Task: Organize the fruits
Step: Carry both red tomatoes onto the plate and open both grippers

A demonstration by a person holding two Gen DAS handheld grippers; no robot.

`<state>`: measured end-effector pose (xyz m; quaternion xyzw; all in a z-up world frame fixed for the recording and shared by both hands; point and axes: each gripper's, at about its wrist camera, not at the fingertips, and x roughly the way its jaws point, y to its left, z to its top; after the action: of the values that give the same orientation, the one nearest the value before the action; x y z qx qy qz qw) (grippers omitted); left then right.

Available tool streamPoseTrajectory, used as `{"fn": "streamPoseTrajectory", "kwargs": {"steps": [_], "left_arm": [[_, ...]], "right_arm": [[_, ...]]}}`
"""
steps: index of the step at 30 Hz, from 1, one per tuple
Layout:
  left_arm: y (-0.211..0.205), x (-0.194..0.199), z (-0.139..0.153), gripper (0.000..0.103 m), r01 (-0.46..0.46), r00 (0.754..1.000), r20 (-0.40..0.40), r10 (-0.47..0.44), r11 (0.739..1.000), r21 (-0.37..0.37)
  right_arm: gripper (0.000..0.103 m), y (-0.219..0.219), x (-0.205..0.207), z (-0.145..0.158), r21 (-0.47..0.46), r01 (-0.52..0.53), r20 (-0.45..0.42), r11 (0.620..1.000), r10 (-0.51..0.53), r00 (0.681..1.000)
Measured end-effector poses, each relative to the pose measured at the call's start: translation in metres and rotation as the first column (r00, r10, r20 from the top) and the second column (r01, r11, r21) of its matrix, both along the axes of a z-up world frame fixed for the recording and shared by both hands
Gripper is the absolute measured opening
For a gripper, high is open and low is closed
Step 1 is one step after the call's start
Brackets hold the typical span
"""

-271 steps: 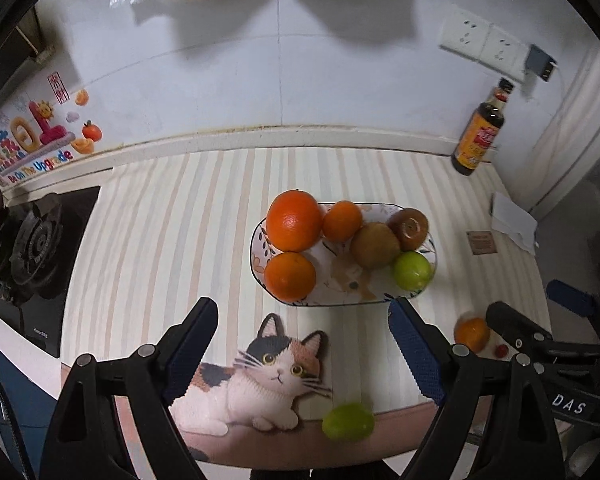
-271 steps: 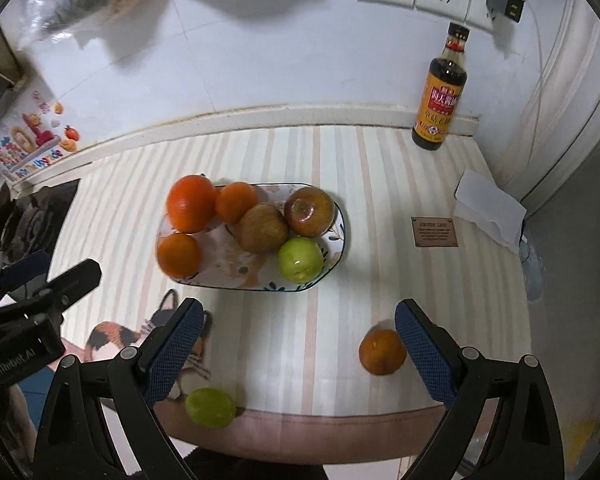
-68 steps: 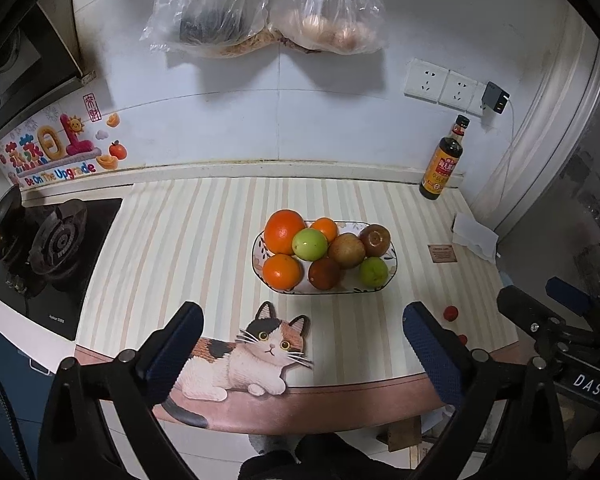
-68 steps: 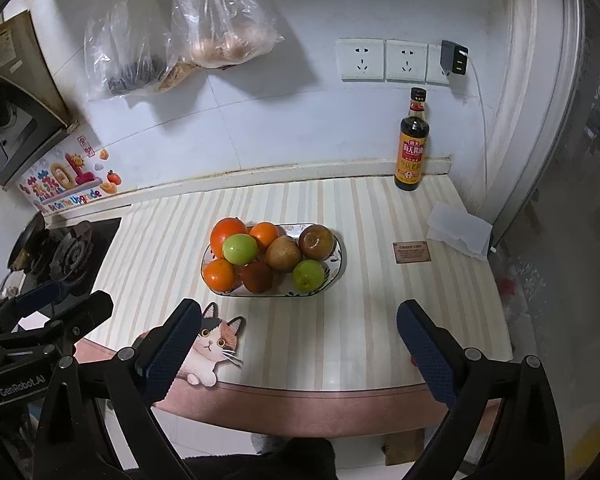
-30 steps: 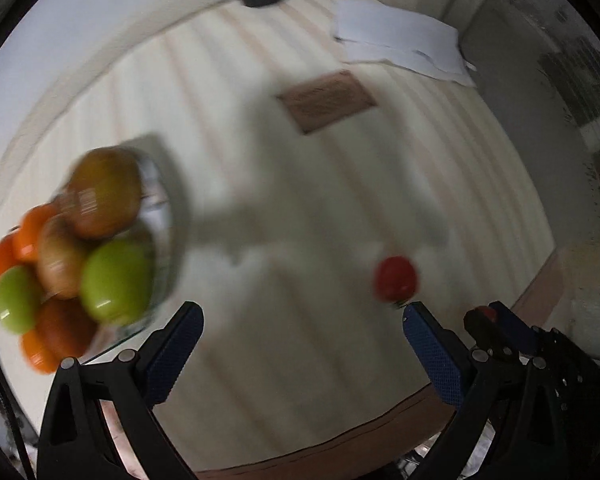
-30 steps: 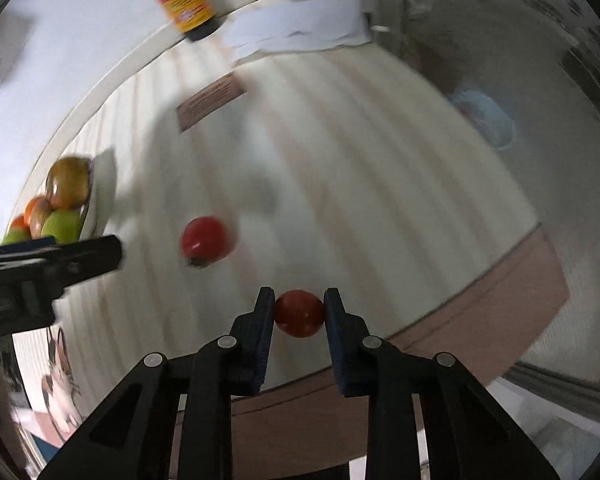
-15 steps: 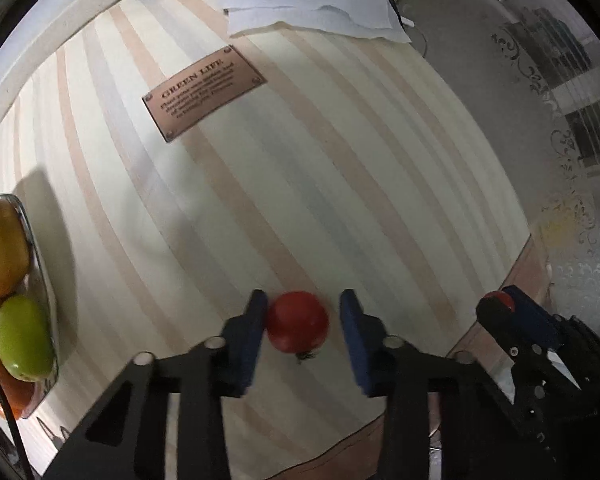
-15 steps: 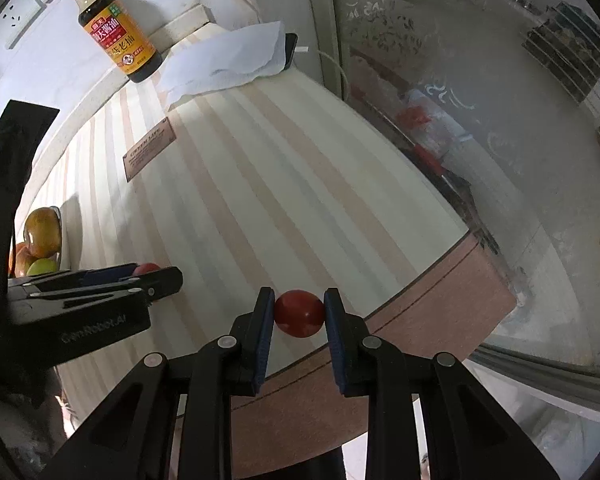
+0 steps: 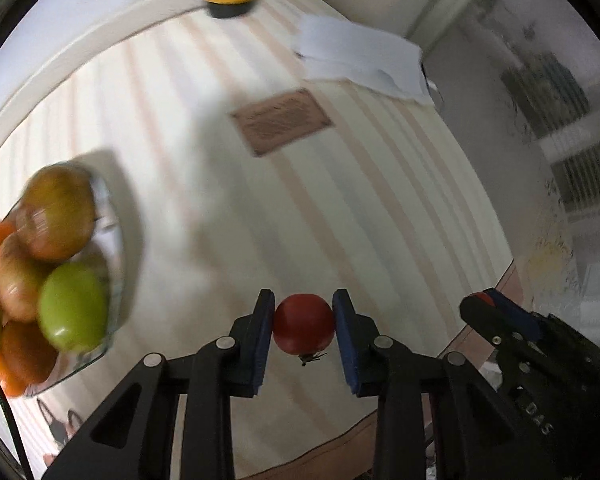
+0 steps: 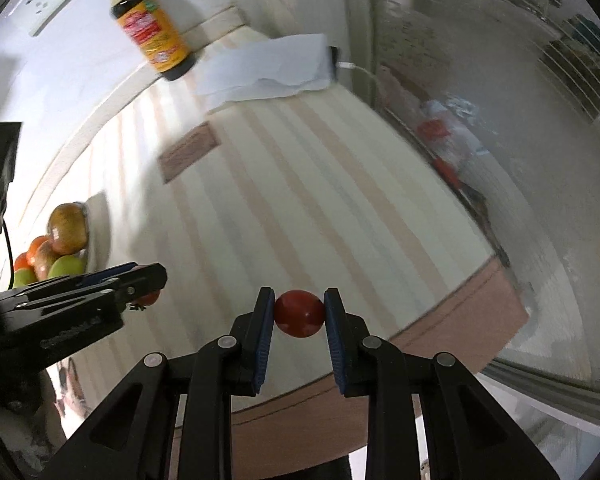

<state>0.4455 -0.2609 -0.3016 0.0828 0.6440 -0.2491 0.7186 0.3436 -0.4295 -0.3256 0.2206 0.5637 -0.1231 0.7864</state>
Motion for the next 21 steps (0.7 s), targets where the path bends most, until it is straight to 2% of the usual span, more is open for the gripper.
{"fn": "streamPoseTrajectory", "kwargs": {"steps": [6,9,12,16,18,21], "left_arm": [[0.07,0.007,0.043,0.027,-0.131,0.99,0.044,0.134,0.99,-0.053],[0.109,0.006,0.065,0.027,-0.201,0.976,0.075,0.206,0.977,-0.071],[0.151,0.011,0.074,0.027,-0.291,0.952,0.065,0.298,0.952,-0.097],[0.184,0.026,0.066,0.027,-0.387,0.92,0.027,0.392,0.915,-0.113],[0.2,0.031,0.059,0.027,-0.434,0.9,-0.016,0.435,0.892,-0.13],[0.205,0.037,0.049,0.027,-0.464,0.886,-0.063,0.46,0.874,-0.144]], "right_arm": [[0.027,0.047,0.022,0.017,0.041,-0.125,0.048,0.991,0.123,0.991],[0.027,0.079,0.035,0.027,0.067,-0.202,0.079,0.977,0.196,0.977],[0.027,0.114,0.05,0.034,0.093,-0.282,0.109,0.955,0.272,0.956],[0.027,0.154,0.07,0.031,0.168,-0.354,0.144,0.92,0.333,0.932],[0.027,0.163,0.083,0.024,0.251,-0.347,0.149,0.904,0.318,0.936],[0.027,0.165,0.102,0.013,0.344,-0.306,0.146,0.888,0.272,0.951]]}}
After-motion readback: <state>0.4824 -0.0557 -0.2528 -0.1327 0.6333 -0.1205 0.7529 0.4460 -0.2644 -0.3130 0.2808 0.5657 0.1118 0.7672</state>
